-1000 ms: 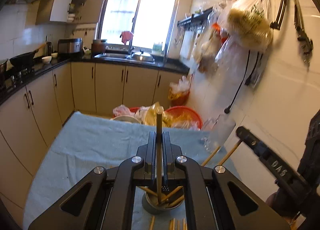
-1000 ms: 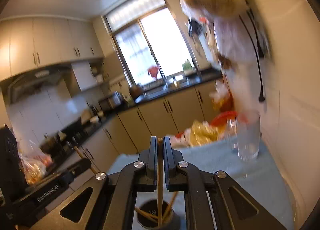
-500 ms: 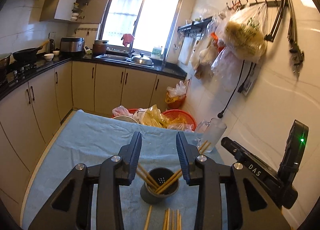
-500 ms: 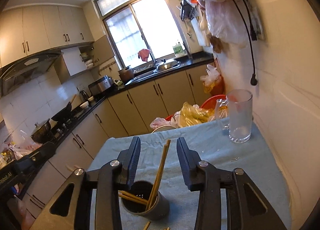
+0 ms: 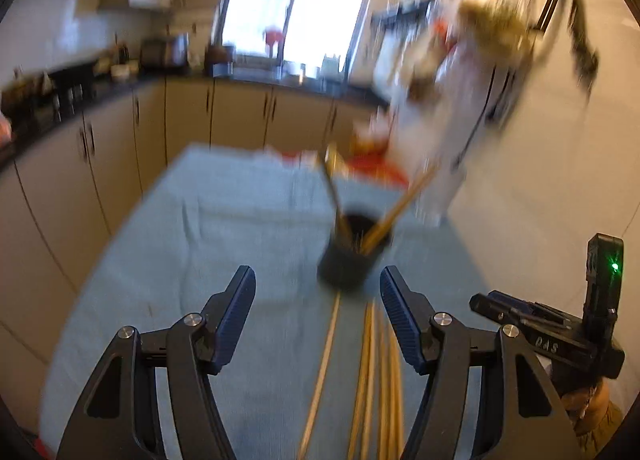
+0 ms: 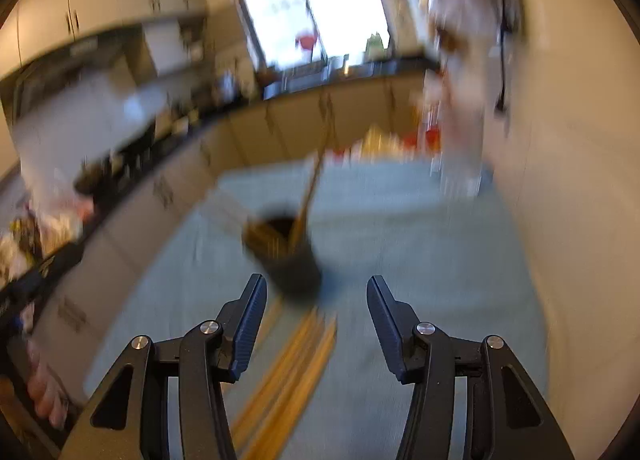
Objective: Organize utensils
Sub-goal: 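Drop the chopsticks into the black cup by opening both tools, then close the left tool on a chopstick while the right tool grasps another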
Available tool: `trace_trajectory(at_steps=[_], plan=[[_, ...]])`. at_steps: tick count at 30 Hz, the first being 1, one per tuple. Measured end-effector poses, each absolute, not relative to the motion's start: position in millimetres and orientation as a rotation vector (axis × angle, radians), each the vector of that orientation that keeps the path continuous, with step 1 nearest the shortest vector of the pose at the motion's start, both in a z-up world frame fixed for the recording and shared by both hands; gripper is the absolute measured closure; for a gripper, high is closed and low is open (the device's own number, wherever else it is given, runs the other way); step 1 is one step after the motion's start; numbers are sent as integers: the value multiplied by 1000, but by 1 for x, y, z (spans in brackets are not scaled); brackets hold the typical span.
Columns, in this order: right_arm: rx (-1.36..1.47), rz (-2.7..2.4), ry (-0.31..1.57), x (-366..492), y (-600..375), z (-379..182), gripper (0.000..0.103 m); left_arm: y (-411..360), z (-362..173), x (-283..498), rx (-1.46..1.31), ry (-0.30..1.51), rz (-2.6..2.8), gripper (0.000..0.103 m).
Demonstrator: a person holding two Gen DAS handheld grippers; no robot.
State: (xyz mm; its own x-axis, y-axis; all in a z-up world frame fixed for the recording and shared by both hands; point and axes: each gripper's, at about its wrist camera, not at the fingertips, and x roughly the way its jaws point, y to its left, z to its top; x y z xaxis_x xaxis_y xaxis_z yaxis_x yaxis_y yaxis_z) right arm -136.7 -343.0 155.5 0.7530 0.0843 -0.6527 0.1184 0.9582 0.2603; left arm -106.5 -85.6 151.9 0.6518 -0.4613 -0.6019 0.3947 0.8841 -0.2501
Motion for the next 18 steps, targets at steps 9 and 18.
trace_trajectory(at_steps=[9,18], plan=[[324,67,955,-144,-308,52,75,-139,41,-103,199,982,-525,60],[196,21,980,-143,-286,35,80,-150,20,-99,266,1020,-494,96]])
